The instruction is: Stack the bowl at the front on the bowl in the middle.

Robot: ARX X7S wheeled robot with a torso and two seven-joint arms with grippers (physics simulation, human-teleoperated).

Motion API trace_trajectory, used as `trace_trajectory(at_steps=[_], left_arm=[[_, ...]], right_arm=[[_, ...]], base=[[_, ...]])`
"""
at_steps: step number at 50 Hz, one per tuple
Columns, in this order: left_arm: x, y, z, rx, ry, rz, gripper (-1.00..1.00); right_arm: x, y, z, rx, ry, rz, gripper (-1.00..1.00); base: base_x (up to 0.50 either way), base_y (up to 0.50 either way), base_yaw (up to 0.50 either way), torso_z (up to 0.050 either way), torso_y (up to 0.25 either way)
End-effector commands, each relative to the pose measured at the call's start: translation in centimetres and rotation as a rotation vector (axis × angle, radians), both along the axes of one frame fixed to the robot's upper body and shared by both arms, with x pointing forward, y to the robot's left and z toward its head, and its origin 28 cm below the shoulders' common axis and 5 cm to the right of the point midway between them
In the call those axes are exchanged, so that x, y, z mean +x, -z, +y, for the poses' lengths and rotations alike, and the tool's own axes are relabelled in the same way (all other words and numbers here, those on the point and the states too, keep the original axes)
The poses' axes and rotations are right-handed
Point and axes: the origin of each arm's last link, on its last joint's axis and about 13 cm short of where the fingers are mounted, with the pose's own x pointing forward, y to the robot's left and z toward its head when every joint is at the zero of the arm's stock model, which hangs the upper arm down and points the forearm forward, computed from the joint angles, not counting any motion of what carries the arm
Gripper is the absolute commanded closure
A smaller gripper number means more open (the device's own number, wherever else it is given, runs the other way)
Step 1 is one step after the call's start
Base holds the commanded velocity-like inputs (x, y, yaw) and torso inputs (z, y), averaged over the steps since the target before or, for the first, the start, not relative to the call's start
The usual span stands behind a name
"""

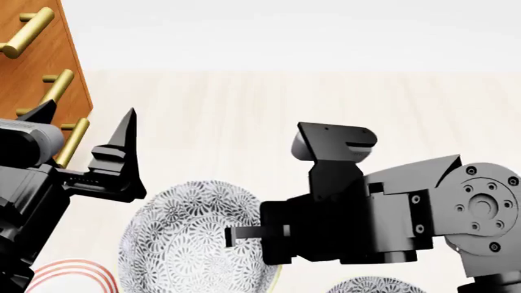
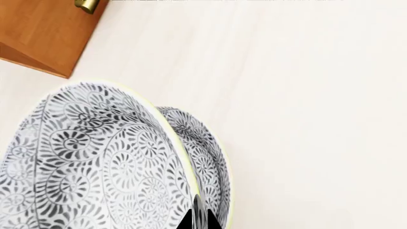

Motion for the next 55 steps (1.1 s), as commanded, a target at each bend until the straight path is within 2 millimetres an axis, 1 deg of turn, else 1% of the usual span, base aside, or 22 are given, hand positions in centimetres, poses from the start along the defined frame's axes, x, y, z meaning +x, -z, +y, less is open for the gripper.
trace_trajectory(at_steps=[1, 10, 19, 26, 32, 41, 50, 51, 55], left_arm=[[0.0, 0.2, 0.0, 0.004, 0.002, 0.004, -1.0], [-0.1, 0.3, 0.1, 0.002, -0.001, 0.006, -1.0], [-0.2, 0.4, 0.0, 0.0, 0.001, 0.008, -1.0], [-0.1, 0.4, 0.1, -0.001, 0.001, 0.01, -1.0], [-0.1, 0.5, 0.0, 0.003, 0.004, 0.012, -1.0], [-0.1, 0.7, 0.0, 0.009, 0.007, 0.015, -1.0], [-0.2, 0.7, -0.1, 0.011, 0.01, 0.016, -1.0], [-0.1, 0.7, -0.1, 0.011, 0.011, 0.016, -1.0], [-0.1, 0.8, -0.1, 0.011, 0.012, 0.018, -1.0]], right_arm=[[0.6, 0.1, 0.4, 0.035, -0.006, -0.011, 1.0], [1.2, 0.9, 0.6, 0.039, -0.004, 0.004, 1.0], [1.6, 2.3, 0.9, 0.031, -0.018, 0.037, 1.0], [1.6, 3.0, 1.0, 0.028, -0.022, 0.054, 1.0], [2.1, 4.1, 1.0, 0.031, -0.022, 0.074, 1.0], [2.4, 4.8, 1.2, 0.036, -0.024, 0.074, 1.0], [2.4, 4.9, 1.2, 0.04, -0.031, 0.078, 1.0], [2.5, 5.0, 1.2, 0.037, -0.026, 0.078, -1.0], [2.5, 5.1, 1.2, 0.03, -0.031, 0.08, -1.0]], base=[[0.0, 0.0, 0.0, 0.0, 0.0], [0.0, 0.0, 0.0, 0.0, 0.001], [0.0, 0.0, 0.0, 0.0, 0.0], [0.0, 0.0, 0.0, 0.0, 0.0], [0.0, 0.0, 0.0, 0.0, 0.0], [0.0, 0.0, 0.0, 0.0, 0.0], [0.0, 0.0, 0.0, 0.0, 0.001], [0.0, 0.0, 0.0, 0.0, 0.0], [0.0, 0.0, 0.0, 0.0, 0.0]])
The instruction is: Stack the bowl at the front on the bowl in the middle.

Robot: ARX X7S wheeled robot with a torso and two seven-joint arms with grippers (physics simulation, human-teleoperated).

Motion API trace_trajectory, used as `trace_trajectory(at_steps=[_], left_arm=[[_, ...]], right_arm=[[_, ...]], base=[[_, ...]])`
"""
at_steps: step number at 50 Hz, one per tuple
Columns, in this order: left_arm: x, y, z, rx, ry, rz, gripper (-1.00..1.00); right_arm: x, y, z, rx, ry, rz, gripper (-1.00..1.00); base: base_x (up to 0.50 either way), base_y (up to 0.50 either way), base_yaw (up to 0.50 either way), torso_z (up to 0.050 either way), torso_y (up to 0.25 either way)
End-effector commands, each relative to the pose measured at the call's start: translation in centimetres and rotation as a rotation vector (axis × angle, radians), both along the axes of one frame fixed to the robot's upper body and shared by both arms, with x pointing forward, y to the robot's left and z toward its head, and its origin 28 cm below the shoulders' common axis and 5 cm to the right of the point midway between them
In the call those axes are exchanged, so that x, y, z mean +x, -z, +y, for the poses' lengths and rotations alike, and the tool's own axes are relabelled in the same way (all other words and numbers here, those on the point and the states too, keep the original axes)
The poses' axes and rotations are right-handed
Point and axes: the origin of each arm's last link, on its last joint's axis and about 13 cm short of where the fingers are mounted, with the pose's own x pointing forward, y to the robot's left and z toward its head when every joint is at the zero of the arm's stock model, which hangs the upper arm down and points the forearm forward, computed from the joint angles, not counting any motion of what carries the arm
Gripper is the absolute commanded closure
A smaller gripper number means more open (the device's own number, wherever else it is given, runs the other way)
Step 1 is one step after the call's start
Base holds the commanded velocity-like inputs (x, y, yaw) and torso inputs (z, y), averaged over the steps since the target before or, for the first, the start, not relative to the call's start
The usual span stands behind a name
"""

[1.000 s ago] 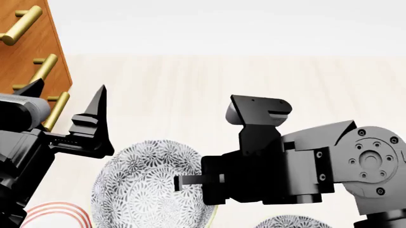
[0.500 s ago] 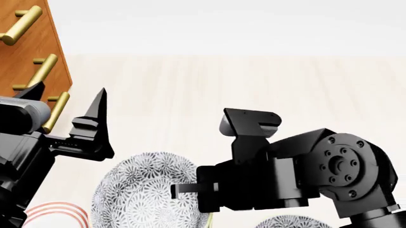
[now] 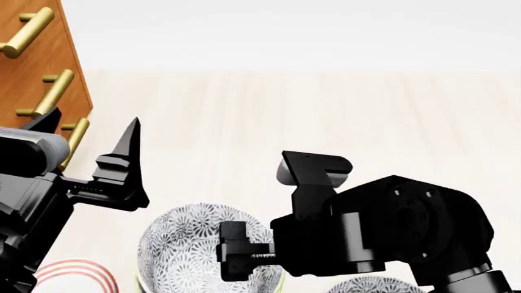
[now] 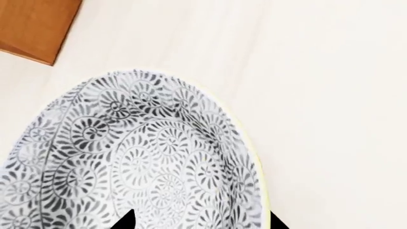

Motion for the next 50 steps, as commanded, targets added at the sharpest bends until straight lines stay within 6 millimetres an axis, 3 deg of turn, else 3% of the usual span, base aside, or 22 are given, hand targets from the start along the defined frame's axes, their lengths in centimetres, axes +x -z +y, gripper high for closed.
trace_trajectory(at_steps=[1, 20, 31, 35, 41, 50], left_arm=[[0.0, 0.1, 0.0, 0.002, 0.004, 0.003, -1.0], [0.1, 0.3, -0.1, 0.0, 0.007, 0.007, -1.0], [0.1, 0.1, -0.1, -0.004, 0.006, 0.002, -1.0], [0.2, 0.0, -0.1, -0.006, 0.004, 0.001, -1.0], [0.0, -0.3, 0.0, -0.015, -0.005, -0.008, -1.0], [-0.4, -0.8, 0.0, -0.026, -0.062, -0.078, -1.0]], right_arm=[[0.1, 0.3, 0.0, 0.002, -0.008, 0.001, -1.0], [-0.1, 0.2, 0.1, -0.009, -0.021, -0.012, -1.0], [-2.1, -3.4, -0.3, -0.004, -0.006, -0.168, -1.0], [-2.6, -4.3, -0.6, -0.015, 0.057, -0.283, -1.0], [-3.4, -5.2, -1.0, -0.017, 0.203, -0.632, -1.0], [-5.4, -3.8, -1.0, -0.127, 0.474, -1.084, -1.0]], base=[[0.0, 0.0, 0.0, 0.0, 0.0], [0.0, 0.0, 0.0, 0.0, 0.0], [0.0, 0.0, 0.0, 0.0, 0.0], [0.0, 0.0, 0.0, 0.0, 0.0], [0.0, 0.0, 0.0, 0.0, 0.0], [0.0, 0.0, 0.0, 0.0, 0.0]])
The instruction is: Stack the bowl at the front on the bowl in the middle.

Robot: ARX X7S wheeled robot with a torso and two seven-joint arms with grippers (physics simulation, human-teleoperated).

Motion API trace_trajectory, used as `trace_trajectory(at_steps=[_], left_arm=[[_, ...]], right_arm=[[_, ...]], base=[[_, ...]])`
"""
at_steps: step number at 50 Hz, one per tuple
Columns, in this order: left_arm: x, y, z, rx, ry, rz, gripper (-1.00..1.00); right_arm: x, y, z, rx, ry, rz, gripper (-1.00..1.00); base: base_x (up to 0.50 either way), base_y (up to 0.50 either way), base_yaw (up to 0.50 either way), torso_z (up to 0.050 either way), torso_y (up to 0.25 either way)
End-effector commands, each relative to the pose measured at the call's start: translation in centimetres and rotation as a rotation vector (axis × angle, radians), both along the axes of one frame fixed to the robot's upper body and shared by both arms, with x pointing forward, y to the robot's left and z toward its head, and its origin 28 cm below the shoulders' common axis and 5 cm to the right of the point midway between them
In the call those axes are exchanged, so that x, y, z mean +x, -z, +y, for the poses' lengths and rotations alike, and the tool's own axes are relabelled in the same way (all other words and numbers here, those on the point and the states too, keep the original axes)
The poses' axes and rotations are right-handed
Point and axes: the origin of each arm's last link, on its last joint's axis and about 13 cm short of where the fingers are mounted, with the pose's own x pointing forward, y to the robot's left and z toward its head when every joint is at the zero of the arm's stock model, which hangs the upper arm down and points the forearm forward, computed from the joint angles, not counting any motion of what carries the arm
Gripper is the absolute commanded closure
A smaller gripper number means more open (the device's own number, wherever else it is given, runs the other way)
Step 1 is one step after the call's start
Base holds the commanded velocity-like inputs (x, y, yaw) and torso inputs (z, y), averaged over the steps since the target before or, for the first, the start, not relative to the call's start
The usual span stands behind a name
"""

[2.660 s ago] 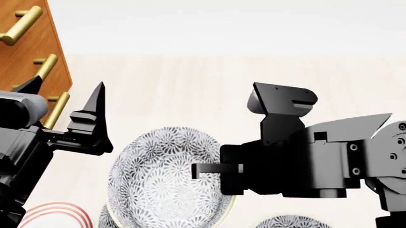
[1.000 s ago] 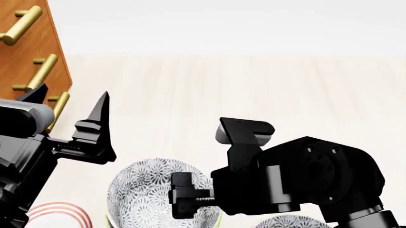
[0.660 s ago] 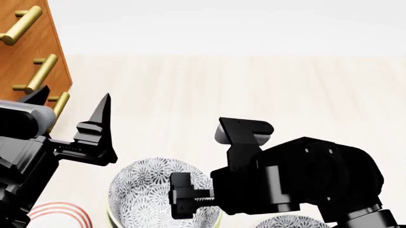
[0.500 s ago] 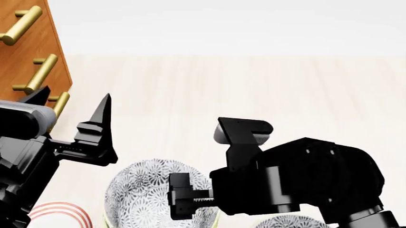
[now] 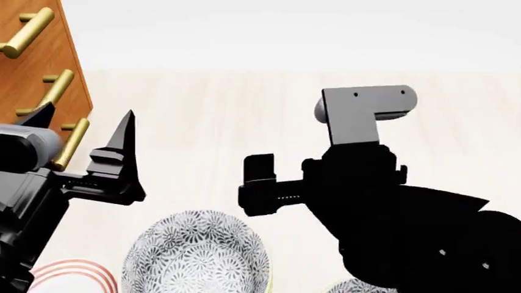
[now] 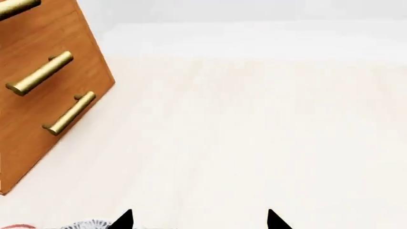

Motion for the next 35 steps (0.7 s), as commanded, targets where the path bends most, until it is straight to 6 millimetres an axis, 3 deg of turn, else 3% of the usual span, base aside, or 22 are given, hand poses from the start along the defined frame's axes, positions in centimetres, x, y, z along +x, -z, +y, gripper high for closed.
trace_trajectory(at_steps=[1, 10, 35], left_arm=[[-0.4, -0.4, 0.0, -0.008, -0.048, -0.058, -1.0], [-0.7, -0.6, -0.1, -0.017, -0.054, -0.105, -1.0], [-1.1, -1.1, -0.2, -0.019, -0.046, -0.139, -1.0]], right_arm=[[-2.7, -0.1, -0.2, -0.051, 0.249, -0.518, -1.0], [-4.3, 0.4, 0.1, -0.093, 0.326, -0.742, -1.0], [-5.2, 0.2, 0.3, -0.112, 0.343, -0.842, -1.0]], base=[[0.0, 0.0, 0.0, 0.0, 0.0], [0.0, 0.0, 0.0, 0.0, 0.0], [0.0, 0.0, 0.0, 0.0, 0.0]])
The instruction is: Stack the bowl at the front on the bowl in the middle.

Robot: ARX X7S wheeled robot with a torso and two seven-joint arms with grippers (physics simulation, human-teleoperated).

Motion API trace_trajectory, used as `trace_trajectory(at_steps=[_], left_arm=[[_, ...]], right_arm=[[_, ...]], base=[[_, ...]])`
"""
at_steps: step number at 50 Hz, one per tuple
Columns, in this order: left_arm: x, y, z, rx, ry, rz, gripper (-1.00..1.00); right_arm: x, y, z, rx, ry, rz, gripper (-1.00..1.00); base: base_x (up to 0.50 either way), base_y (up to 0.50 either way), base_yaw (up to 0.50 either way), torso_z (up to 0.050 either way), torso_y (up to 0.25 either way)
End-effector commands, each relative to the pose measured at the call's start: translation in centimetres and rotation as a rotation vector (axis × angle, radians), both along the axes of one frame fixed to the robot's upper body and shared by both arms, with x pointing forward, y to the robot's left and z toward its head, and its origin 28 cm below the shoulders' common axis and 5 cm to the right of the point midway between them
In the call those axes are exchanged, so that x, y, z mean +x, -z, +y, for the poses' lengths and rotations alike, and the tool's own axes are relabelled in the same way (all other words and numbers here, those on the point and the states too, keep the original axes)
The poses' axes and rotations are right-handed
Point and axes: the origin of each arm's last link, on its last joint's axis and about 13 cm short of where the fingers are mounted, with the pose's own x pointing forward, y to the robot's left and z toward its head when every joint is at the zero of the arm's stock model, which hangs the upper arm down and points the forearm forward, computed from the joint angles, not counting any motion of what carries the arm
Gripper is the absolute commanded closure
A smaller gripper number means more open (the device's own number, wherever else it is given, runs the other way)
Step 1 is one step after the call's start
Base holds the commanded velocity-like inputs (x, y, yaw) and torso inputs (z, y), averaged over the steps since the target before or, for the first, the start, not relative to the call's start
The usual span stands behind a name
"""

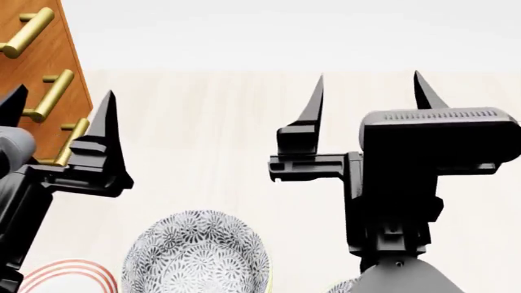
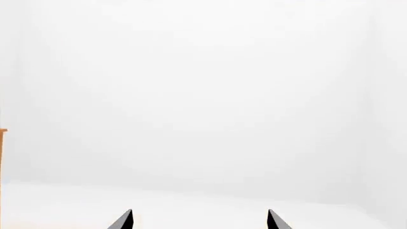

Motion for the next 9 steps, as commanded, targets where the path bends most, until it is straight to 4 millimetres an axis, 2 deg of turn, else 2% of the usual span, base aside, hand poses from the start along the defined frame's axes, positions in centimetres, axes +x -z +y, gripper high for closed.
trace_trajectory(at_steps=[1, 9], left_arm=[[-0.23, -0.3, -0.03, -0.001, 0.003, -0.017, -1.0], [-0.31, -0.39, -0.17, 0.003, 0.008, -0.023, -1.0]], right_arm=[[-0.87, -0.26, 0.15, -0.022, 0.017, -0.098, -1.0], [-0.97, -0.42, 0.08, -0.02, 0.008, -0.114, -1.0]], base=[[0.0, 0.0, 0.0, 0.0, 0.0], [0.0, 0.0, 0.0, 0.0, 0.0]])
